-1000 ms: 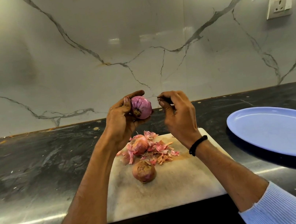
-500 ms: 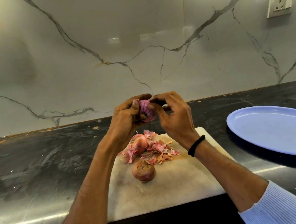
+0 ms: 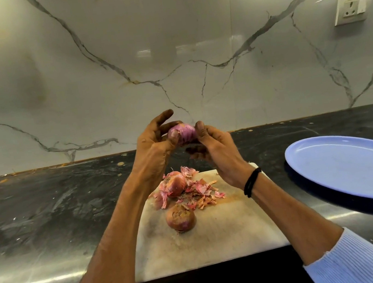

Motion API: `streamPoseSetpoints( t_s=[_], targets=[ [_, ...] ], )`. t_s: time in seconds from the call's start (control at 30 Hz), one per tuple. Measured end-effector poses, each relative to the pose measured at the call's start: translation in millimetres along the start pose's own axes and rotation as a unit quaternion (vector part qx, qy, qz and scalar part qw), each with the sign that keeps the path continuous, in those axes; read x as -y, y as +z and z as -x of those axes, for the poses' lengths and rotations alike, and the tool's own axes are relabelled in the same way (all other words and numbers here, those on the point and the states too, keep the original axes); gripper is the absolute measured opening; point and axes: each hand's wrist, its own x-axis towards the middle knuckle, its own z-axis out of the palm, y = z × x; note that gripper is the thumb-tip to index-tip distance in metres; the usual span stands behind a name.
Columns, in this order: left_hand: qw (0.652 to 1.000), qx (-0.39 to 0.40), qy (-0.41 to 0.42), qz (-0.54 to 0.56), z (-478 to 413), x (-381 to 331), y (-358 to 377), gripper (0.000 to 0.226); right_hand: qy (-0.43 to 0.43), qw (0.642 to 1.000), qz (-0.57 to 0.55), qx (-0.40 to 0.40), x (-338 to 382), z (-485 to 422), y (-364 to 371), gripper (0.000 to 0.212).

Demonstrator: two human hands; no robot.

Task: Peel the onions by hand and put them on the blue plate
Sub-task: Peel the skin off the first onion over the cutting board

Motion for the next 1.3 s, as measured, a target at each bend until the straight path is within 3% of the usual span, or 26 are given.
streamPoseSetpoints(
  t_s=[0.13,0.33,0.43,0.53,0.8,1.1,1.3],
  targets=[
    [1.0,0.007,0.017,-0.018,-0.4,0.2,0.8,0.055,0.04,0.991,-0.12,0.044,3.6,1.0,0.6,0.051],
    [0.999,-0.018,0.018,-0.034,-0.3,0.1,1.1,0.048,0.026,0.987,-0.156,-0.018,1.7,-3.4,-1.2,0.033],
    [0.997,-0.079,0.013,-0.002,-1.6,0.1,-1.7,0.026,0.014,0.988,-0.151,-0.037,2.1,-4.8,-3.6,0.026],
    [0.993,-0.113,-0.001,0.023,-1.3,-2.0,-3.7,0.028,0.007,0.989,-0.14,-0.042,1.8,-4.9,-4.4,0.024],
    [0.987,-0.134,-0.007,-0.091,0.5,1.6,-3.3,0.033,-0.009,0.993,-0.105,-0.054,-1.4,-7.3,-6.2,0.027],
    [0.97,-0.199,0.005,-0.142,3.2,-2.4,1.1,0.037,-0.02,0.996,-0.077,-0.046,-2.5,-6.4,-6.7,0.025],
    [0.973,-0.19,-0.019,-0.129,-0.3,-0.9,3.4,0.037,-0.023,0.997,-0.058,-0.044,-2.4,-6.6,-6.5,0.028]
  ],
)
